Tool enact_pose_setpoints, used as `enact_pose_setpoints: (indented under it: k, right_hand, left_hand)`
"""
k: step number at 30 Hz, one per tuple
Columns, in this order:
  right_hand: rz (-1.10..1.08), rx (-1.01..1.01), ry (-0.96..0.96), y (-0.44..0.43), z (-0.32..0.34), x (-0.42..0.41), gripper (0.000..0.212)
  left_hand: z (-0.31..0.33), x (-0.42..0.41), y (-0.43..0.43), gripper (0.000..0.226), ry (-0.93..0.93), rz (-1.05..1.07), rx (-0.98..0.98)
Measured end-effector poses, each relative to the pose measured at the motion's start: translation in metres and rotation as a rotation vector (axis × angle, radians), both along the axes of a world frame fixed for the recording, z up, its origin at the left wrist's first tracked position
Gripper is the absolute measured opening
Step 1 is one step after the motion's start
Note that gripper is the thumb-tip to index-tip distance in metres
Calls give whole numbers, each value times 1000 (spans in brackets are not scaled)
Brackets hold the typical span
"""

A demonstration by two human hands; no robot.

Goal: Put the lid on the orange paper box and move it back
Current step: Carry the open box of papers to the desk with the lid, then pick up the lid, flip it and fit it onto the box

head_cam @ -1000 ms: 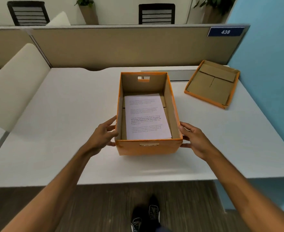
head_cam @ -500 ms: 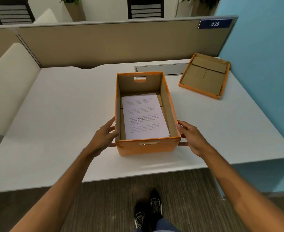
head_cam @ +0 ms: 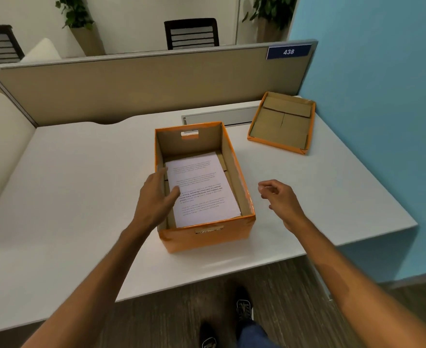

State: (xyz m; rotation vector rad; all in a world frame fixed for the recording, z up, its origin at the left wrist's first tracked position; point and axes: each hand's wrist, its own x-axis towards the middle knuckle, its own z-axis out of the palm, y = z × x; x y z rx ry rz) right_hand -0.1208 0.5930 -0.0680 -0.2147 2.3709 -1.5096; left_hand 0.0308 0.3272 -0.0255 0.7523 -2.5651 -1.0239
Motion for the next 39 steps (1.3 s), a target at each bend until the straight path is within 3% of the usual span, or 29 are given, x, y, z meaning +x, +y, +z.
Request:
enact_pose_setpoints:
  k: [10,18,23,34,39]
  right_hand:
    - [-105,10,99,15,16,-67,28]
    - [-98,16,146,32,12,-153,25]
    - [-118,24,139,44,-8,-214,23]
    - [-181,208,95,55,-66,-342,40]
    - [-285,285,58,57,-79,-370,60]
  left_hand:
    - [29,-109,41,44,211,-75,46]
    - [27,-226,73,39,197,-149,73]
    - [8,-302,85,38,104,-159,72]
    - [-55,-428,79,52,-242,-157,58]
    - [-78,-464,75,68,-401,-145,69]
